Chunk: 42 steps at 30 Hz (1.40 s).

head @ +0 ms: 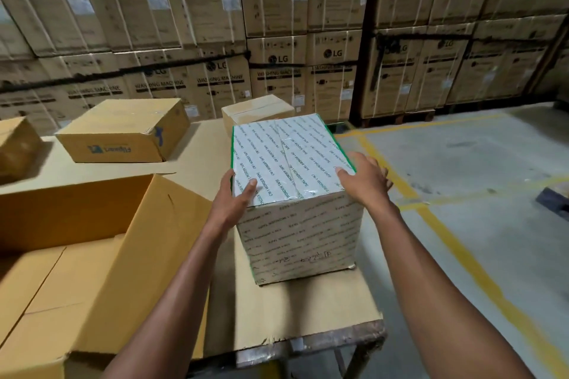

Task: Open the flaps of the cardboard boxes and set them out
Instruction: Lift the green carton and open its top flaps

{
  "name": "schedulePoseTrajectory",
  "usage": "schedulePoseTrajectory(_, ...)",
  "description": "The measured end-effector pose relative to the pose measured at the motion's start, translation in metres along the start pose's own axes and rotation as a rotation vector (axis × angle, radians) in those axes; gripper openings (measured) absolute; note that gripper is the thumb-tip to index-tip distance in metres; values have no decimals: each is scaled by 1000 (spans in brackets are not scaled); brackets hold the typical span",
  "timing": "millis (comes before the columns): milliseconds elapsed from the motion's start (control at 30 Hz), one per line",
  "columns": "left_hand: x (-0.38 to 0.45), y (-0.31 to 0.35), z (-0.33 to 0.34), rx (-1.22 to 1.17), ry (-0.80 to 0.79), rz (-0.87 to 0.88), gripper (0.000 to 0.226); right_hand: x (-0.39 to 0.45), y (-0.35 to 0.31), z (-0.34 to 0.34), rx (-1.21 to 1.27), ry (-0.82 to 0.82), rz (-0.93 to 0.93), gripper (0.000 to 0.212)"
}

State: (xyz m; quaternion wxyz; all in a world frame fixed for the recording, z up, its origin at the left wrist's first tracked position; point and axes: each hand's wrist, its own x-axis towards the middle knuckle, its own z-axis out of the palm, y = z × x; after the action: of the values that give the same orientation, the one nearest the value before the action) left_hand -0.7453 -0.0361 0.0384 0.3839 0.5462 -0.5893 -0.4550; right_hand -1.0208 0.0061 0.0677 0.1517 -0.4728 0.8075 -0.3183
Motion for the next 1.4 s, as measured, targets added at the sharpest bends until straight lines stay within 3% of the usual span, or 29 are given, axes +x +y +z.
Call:
schedulePoseTrajectory(100, 6, 0, 6, -147, -10, -50, 50, 24, 6, -8, 289, -242, 115, 51)
schedulePoseTrajectory(200, 10, -4, 8, -128, -51, -23, 50, 32, 12, -14, 513, -445, 172, 27)
schedulePoseTrajectory(267, 9, -4, 9, -125, -81, 5, 47, 37, 21, -12, 573, -517, 149, 24)
schedulePoseTrajectory(533, -7, -4, 19, -163, 14, 76, 46, 42, 39, -8, 732, -490, 7, 30)
schedulePoseTrajectory(700, -18, -17, 29, -289, 99, 161, 61, 47, 56, 4, 867, -461, -106, 50)
schedulePoseTrajectory(800, -22, -43, 34, -186, 128, 121, 82, 44, 69, 21, 741, -401, -116, 74)
schedulePoseTrajectory(867, -23, -68, 35, -29, 160, 81, 86, 38, 78, 38, 656, -389, -110, 79)
schedulePoseTrajectory(1100, -18, -132, 39, 32, 103, 37, 79, 21, 101, 78, 431, -262, -43, 72)
schedulePoseTrajectory(1200, -18, -142, 38, 34, 34, -79, 82, 13, 103, 85, 353, -286, 49, 61)
schedulePoseTrajectory(1333, -31, -115, 29, 157, -71, -289, 102, 4, 108, 84, 314, -322, 112, 58)
schedulePoseTrajectory(1400, -37, -90, 17, 141, 9, -249, 94, 6, 104, 73, 433, -335, 62, 59)
